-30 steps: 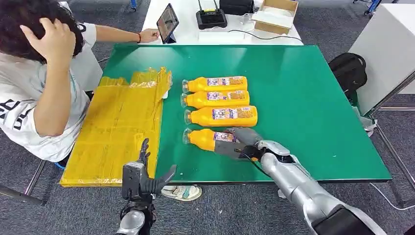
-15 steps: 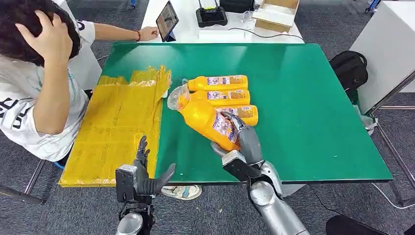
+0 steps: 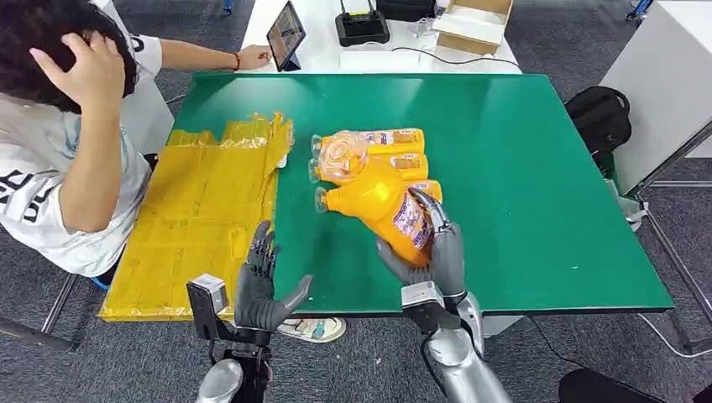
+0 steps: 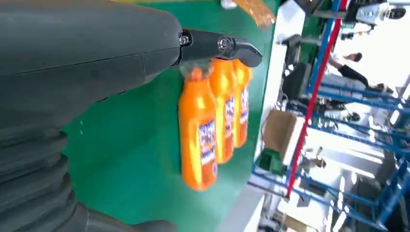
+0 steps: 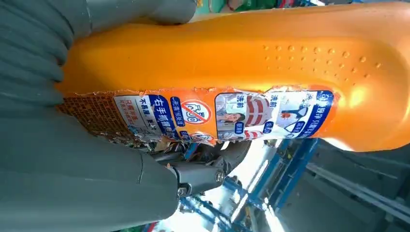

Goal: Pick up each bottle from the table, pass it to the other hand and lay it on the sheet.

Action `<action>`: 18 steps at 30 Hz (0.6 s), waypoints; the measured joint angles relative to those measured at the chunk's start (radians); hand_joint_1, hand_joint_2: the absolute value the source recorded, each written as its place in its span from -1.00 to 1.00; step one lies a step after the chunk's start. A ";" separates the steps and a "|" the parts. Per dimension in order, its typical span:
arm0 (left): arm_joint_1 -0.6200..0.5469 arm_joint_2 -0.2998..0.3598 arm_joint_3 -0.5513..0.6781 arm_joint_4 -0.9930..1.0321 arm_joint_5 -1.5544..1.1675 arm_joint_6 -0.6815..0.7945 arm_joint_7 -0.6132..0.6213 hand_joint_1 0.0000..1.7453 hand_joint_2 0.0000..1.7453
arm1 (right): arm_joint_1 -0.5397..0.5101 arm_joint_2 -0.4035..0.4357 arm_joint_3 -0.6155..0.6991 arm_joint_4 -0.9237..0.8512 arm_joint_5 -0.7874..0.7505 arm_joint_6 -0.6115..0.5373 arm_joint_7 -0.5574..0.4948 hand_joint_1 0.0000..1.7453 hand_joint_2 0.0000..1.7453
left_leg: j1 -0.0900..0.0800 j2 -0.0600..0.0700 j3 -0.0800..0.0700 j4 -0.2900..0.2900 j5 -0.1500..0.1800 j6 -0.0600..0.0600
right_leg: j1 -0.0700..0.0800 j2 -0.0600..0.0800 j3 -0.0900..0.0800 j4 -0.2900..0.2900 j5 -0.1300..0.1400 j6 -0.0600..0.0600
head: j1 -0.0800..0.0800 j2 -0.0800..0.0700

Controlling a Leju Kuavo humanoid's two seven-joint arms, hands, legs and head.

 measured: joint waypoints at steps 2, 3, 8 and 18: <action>-0.001 0.001 -0.009 -0.006 0.014 -0.022 0.002 -1.00 1.00 | 0.002 0.008 0.003 0.018 0.000 0.030 -0.008 1.00 1.00 | 0.000 0.000 0.000 0.000 0.000 0.000 | 0.000 0.000 0.000 0.000 0.000 0.000 | 0.000 0.000; -0.003 0.001 -0.016 -0.008 0.020 -0.033 0.004 -1.00 1.00 | 0.003 0.015 0.009 0.036 0.002 0.045 -0.016 1.00 1.00 | 0.000 0.000 0.000 0.000 0.000 0.000 | 0.000 0.000 0.000 0.000 0.000 0.000 | 0.000 0.000; -0.010 0.003 -0.036 -0.014 0.036 -0.062 0.013 -1.00 1.00 | 0.007 0.047 0.044 0.133 0.005 0.085 -0.058 1.00 1.00 | 0.000 0.000 -0.001 0.000 0.000 0.000 | 0.000 0.000 0.000 0.000 0.000 0.000 | 0.000 0.000; -0.020 0.009 -0.071 -0.012 0.037 -0.084 0.030 -1.00 1.00 | -0.019 0.111 0.144 0.353 0.024 0.155 -0.071 1.00 1.00 | 0.000 0.000 -0.002 0.000 0.000 0.000 | 0.000 0.000 -0.001 0.000 0.000 0.000 | 0.000 0.000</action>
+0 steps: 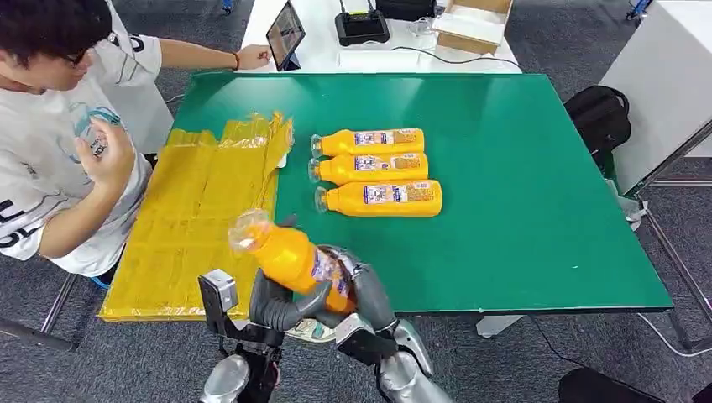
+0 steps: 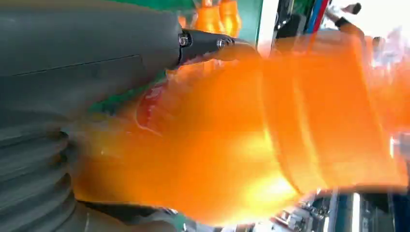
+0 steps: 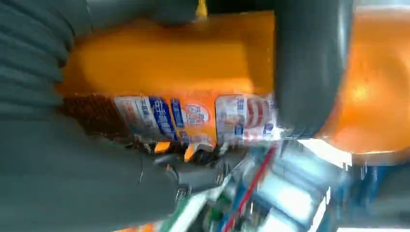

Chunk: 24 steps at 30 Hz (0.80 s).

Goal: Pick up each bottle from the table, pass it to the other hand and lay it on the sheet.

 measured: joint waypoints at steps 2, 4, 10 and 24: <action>0.000 0.000 0.000 0.002 0.000 0.000 0.001 -1.00 1.00 | -0.007 0.005 0.008 0.020 0.001 0.001 0.002 1.00 1.00 | 0.000 0.000 0.000 0.000 0.000 0.000 | 0.000 0.000 0.000 0.000 0.000 0.000 | 0.000 0.000; 0.000 0.000 0.001 0.005 0.000 0.000 0.001 -1.00 1.00 | -0.014 0.009 0.017 0.039 0.003 0.004 0.007 1.00 1.00 | 0.000 0.000 0.000 0.000 0.000 0.000 | 0.000 0.000 0.000 0.000 0.000 0.000 | 0.000 0.000; 0.000 0.000 0.005 0.012 -0.004 -0.002 0.006 -1.00 1.00 | -0.031 0.016 0.031 0.081 0.003 0.011 0.017 1.00 1.00 | 0.000 0.000 0.000 0.000 0.000 0.000 | 0.000 0.000 0.000 0.000 0.000 0.000 | 0.000 0.000; -0.001 0.000 0.010 0.027 -0.013 -0.003 0.013 -1.00 1.00 | -0.044 0.018 0.038 0.112 0.003 0.011 0.019 1.00 1.00 | 0.000 0.000 0.000 0.000 0.000 0.000 | 0.000 0.000 0.000 0.000 0.000 0.000 | 0.000 0.000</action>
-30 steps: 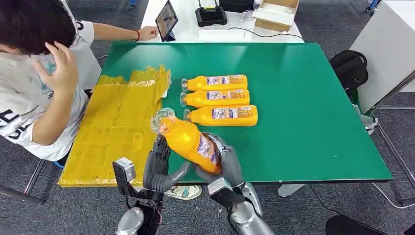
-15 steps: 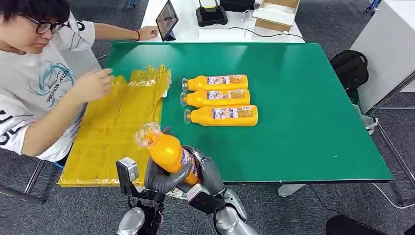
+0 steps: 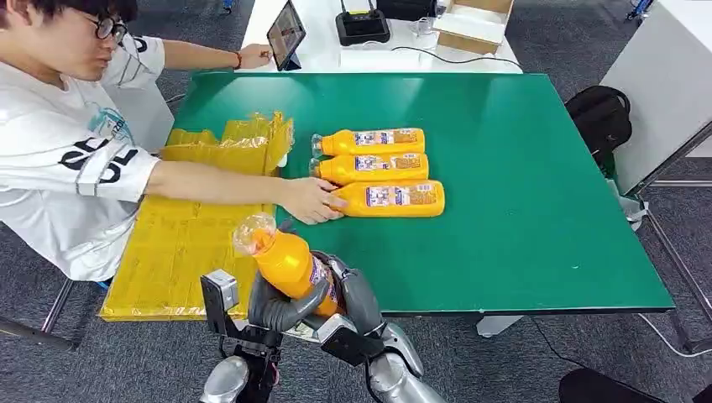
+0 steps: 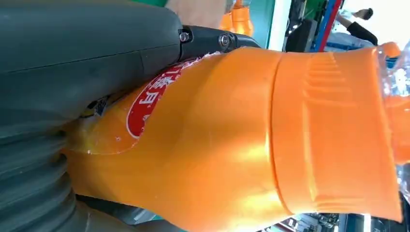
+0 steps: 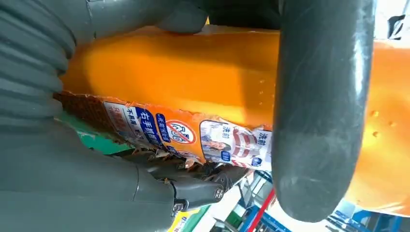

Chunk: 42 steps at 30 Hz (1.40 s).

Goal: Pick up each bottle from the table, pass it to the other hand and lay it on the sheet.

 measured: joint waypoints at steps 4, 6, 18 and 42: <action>0.000 0.003 0.000 0.000 -0.025 0.000 0.005 1.00 1.00 | 0.000 0.000 0.001 0.002 0.002 0.003 0.005 1.00 1.00 | 0.000 0.000 0.000 0.000 0.000 0.000 | 0.000 0.000 0.000 0.000 0.000 0.000 | 0.000 0.000; 0.000 0.003 0.000 0.000 -0.042 0.001 0.007 1.00 1.00 | -0.001 0.000 0.004 0.002 0.002 0.003 0.011 1.00 1.00 | 0.000 0.000 0.000 0.000 0.000 0.000 | 0.000 0.000 0.000 0.000 0.000 0.000 | 0.000 0.000; -0.003 0.008 0.003 0.000 -0.066 0.000 0.007 1.00 1.00 | -0.003 0.000 0.015 0.002 0.006 0.005 0.018 1.00 1.00 | 0.000 0.000 0.000 0.000 0.000 0.000 | 0.000 0.000 0.000 0.000 0.000 0.000 | 0.000 0.000; -0.031 0.007 0.034 -0.032 -0.101 0.138 -0.044 1.00 1.00 | -0.010 0.013 0.032 -0.068 -0.010 -0.043 0.077 -1.00 -1.00 | 0.000 0.000 0.000 0.000 0.000 0.000 | 0.000 0.000 0.000 0.000 0.000 0.000 | 0.000 0.000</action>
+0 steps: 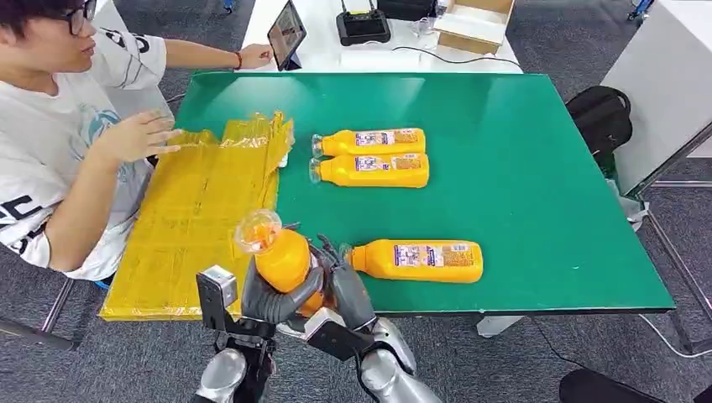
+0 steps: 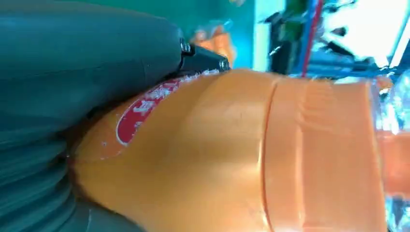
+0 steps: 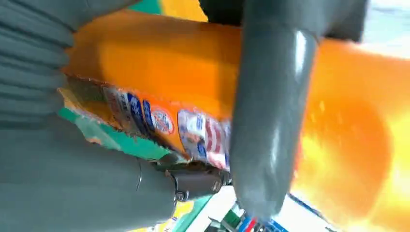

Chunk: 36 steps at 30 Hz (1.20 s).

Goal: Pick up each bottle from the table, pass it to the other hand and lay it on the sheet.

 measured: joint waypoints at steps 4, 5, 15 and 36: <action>-0.032 0.002 0.034 -0.013 0.000 0.043 -0.008 1.00 1.00 | 0.005 0.000 -0.001 -0.056 -0.021 0.007 0.004 -1.00 -1.00 | 0.000 0.000 0.001 0.000 0.000 0.000 | 0.000 0.000 0.000 0.000 0.000 0.000 | -0.001 0.000; -0.035 0.003 0.040 -0.015 -0.001 0.044 -0.008 1.00 1.00 | 0.006 -0.001 -0.002 -0.065 -0.021 0.007 0.005 -1.00 -1.00 | 0.000 0.000 0.000 0.000 0.000 0.000 | 0.000 0.000 0.000 0.000 0.000 0.000 | 0.000 0.000; -0.038 0.003 0.057 -0.021 -0.002 0.044 -0.008 1.00 1.00 | 0.013 -0.001 -0.002 -0.101 -0.021 0.009 0.005 -1.00 -1.00 | 0.000 0.000 0.000 0.000 0.000 0.000 | 0.000 0.000 0.000 0.000 0.000 0.000 | 0.000 0.000; -0.215 0.038 0.215 0.105 -0.307 0.445 -0.117 1.00 1.00 | 0.032 0.000 -0.032 -0.225 -0.092 -0.068 -0.055 -1.00 -1.00 | 0.000 0.000 0.000 0.000 0.001 0.000 | 0.000 0.000 0.000 0.000 0.000 0.000 | 0.000 0.000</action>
